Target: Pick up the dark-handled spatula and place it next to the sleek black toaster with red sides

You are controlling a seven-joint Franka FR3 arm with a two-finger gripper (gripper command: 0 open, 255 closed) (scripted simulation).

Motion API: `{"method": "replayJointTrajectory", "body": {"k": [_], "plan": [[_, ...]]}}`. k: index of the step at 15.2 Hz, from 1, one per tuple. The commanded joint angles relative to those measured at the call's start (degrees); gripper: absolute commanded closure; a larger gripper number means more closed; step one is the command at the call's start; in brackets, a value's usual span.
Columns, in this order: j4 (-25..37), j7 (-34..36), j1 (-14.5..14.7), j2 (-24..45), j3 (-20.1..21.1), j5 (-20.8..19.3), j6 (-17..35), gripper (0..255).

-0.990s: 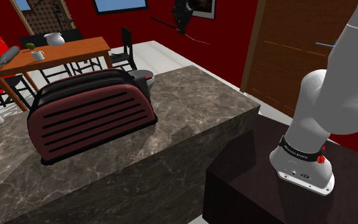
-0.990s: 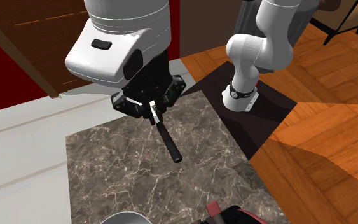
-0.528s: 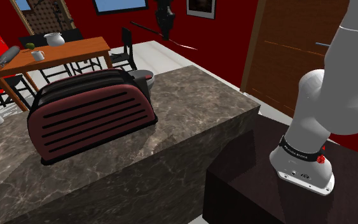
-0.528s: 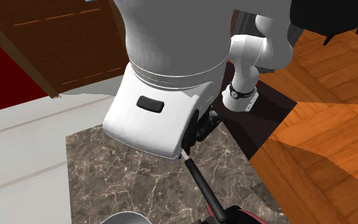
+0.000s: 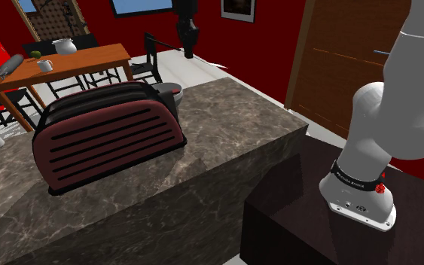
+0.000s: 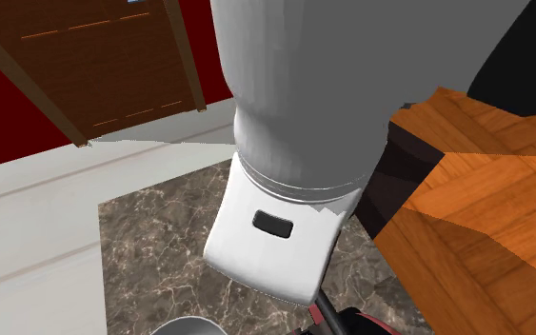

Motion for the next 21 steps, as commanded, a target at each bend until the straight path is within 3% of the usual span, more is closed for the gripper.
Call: {"method": "replayJointTrajectory", "body": {"k": [1, 21], "plan": [[-1.82, -0.06, 0.02, -0.16, 0.02, -0.03, 1.70, 255], [-17.42, -0.83, 0.18, -0.29, 0.15, 0.18, 17.16, 255]]}}
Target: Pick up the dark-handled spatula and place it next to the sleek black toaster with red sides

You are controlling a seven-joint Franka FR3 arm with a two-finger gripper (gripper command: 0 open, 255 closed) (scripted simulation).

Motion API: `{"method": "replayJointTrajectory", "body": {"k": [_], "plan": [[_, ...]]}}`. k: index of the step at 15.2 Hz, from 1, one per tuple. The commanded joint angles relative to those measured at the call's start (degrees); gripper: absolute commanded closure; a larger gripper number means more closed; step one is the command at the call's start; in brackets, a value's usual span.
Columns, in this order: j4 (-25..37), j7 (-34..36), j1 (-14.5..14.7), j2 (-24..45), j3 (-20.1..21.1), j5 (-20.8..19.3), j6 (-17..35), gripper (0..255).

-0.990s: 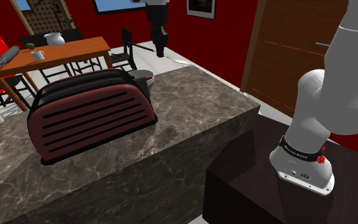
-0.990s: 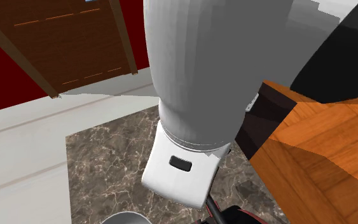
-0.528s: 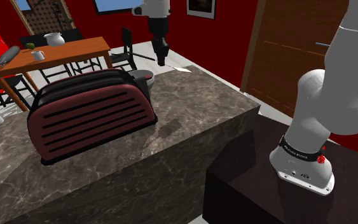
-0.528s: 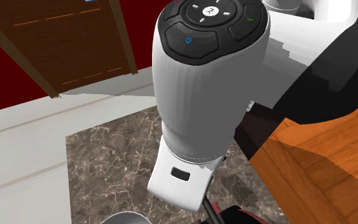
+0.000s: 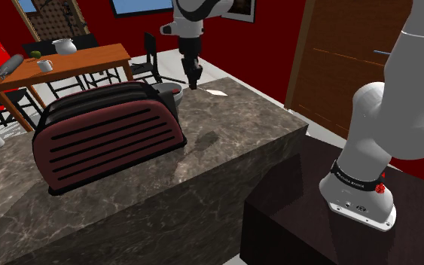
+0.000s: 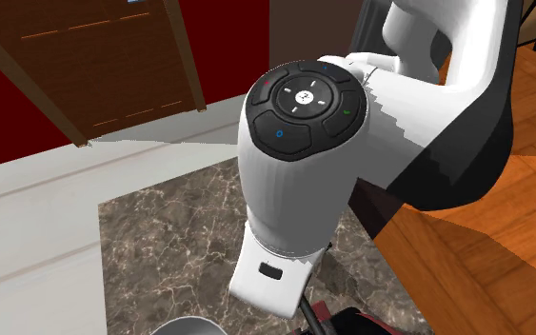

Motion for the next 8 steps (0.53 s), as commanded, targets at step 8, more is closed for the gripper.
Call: {"method": "replayJointTrajectory", "body": {"k": [8], "plan": [[-4.99, -0.74, -0.06, 1.60, 0.00, 0.66, 6.54, 255]]}}
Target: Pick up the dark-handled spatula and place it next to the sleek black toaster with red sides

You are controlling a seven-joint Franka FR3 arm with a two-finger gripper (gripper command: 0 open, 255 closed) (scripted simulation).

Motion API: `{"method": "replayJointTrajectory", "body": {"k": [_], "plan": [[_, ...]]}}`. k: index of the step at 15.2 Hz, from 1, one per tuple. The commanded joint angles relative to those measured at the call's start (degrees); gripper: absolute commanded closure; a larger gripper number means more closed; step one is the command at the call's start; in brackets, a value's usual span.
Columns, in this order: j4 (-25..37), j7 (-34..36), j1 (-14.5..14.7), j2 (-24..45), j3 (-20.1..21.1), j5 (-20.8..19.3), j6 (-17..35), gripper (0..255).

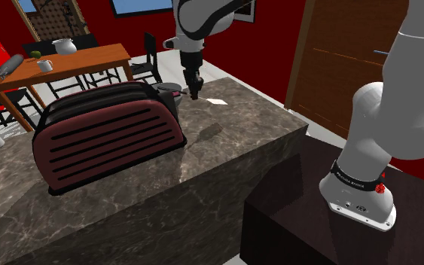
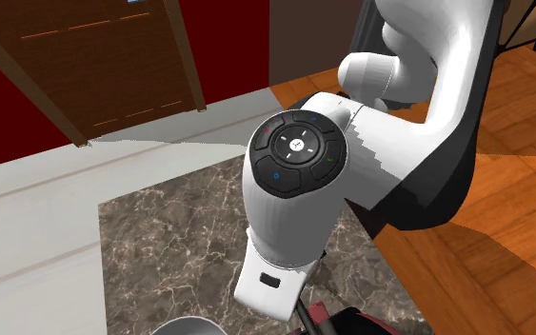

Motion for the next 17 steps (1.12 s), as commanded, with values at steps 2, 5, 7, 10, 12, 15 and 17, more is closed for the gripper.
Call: {"method": "replayJointTrajectory", "body": {"k": [2, 5, 7, 10, 12, 15, 17], "plan": [[-1.48, -0.33, -0.04, 0.70, -0.01, 0.29, 2.16, 255], [-2.90, -0.64, -0.07, 1.48, 0.02, 0.62, 4.33, 255], [-3.79, -0.87, -0.09, 2.06, 0.04, 0.87, 5.76, 255], [-5.02, -1.23, -0.13, 3.02, 0.08, 1.29, 7.90, 255], [-5.78, -1.50, -0.17, 3.71, 0.14, 1.60, 9.32, 255], [-6.82, -1.92, -0.25, 4.84, 0.23, 2.10, 11.43, 255], [-7.45, -2.23, -0.30, 5.64, 0.30, 2.47, 12.82, 255]]}}
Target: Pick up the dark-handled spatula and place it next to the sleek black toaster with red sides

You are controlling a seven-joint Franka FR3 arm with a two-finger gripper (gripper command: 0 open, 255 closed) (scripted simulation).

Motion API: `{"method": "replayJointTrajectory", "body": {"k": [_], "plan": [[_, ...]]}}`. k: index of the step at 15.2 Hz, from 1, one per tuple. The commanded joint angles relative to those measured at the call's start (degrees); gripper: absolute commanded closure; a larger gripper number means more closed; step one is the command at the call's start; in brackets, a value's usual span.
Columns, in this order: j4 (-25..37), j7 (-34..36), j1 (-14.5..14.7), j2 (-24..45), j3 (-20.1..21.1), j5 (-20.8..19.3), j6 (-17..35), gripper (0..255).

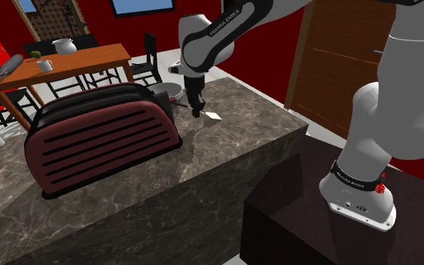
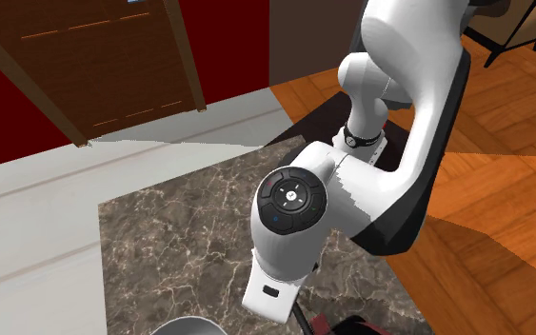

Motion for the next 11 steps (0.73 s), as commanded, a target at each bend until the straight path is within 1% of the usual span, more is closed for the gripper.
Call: {"method": "replayJointTrajectory", "body": {"k": [1, 9, 10, 11], "plan": [[-0.27, -0.36, -0.16, 1.73, 0.01, 0.47, 0.97, 255], [-0.50, -0.48, -0.22, 2.07, 0.09, 0.63, 1.52, 255], [-0.55, -0.42, -0.18, 2.12, 0.12, 0.64, 1.63, 0], [-0.64, -0.66, -0.31, 2.14, 0.05, 0.69, 1.72, 0]]}}
